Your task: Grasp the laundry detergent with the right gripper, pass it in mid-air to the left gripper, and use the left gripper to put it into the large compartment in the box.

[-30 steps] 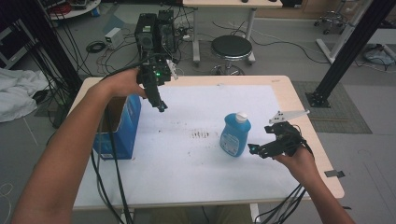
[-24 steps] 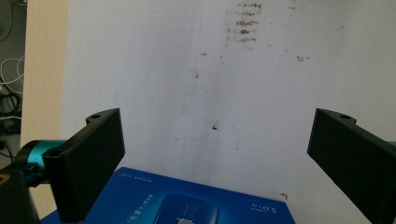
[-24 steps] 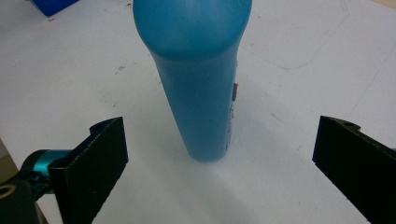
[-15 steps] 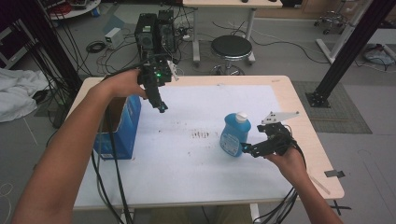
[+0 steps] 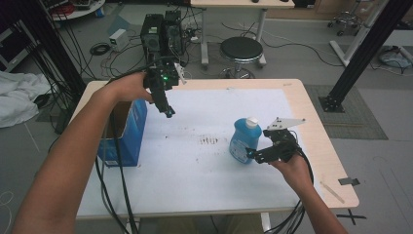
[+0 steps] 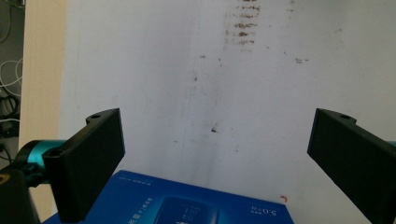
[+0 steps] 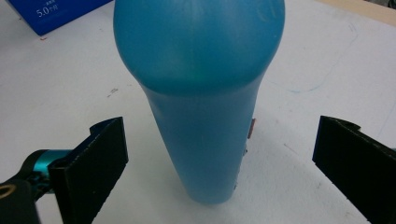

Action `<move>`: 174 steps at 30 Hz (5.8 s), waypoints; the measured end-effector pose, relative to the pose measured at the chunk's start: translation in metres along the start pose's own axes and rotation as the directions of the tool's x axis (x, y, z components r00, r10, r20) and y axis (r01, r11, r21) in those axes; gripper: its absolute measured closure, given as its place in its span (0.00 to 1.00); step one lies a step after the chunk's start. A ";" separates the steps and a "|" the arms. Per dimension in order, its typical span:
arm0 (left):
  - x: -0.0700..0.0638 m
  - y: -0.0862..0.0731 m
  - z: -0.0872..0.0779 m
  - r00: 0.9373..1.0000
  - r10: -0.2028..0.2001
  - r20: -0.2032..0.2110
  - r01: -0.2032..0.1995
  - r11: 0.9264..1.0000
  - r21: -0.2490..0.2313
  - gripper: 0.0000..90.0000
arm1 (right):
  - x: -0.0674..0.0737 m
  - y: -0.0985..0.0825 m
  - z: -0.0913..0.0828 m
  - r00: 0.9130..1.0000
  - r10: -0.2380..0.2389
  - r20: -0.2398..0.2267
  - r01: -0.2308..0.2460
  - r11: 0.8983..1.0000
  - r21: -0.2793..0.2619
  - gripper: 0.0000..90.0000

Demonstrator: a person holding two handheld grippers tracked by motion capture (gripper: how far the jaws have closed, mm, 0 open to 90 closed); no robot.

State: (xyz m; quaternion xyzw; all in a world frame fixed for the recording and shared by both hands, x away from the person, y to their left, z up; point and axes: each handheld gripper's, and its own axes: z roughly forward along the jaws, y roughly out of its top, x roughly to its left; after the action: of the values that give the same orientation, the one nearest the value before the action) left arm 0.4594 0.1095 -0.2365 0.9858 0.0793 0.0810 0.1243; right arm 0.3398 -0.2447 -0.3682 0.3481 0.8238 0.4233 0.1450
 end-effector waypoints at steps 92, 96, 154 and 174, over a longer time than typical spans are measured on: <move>-0.002 -0.002 0.003 1.000 -0.012 0.009 0.012 1.000 0.000 0.04 | 0.010 -0.017 0.037 0.998 -0.039 0.040 0.047 0.976 -0.210 0.49; -0.002 -0.003 0.004 1.000 -0.012 0.009 0.012 1.000 0.000 0.04 | 0.011 -0.017 0.037 0.998 -0.040 0.047 0.049 0.976 -0.211 0.50; -0.104 0.055 -0.041 0.990 0.089 0.112 -0.083 0.995 -0.057 0.04 | 0.025 0.066 0.020 0.739 -0.401 -0.541 0.348 0.915 -0.203 0.51; -0.110 0.071 -0.039 0.982 0.094 0.167 -0.084 0.994 -0.065 0.04 | 0.057 0.085 0.047 0.690 -0.448 -0.569 0.392 0.892 -0.227 0.51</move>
State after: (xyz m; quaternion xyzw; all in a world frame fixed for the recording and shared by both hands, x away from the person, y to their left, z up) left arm 0.3549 0.0316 -0.1966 0.9877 0.0218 0.0046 0.1550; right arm 0.3629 -0.1431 -0.3256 -0.0109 0.8640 0.5030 -0.0192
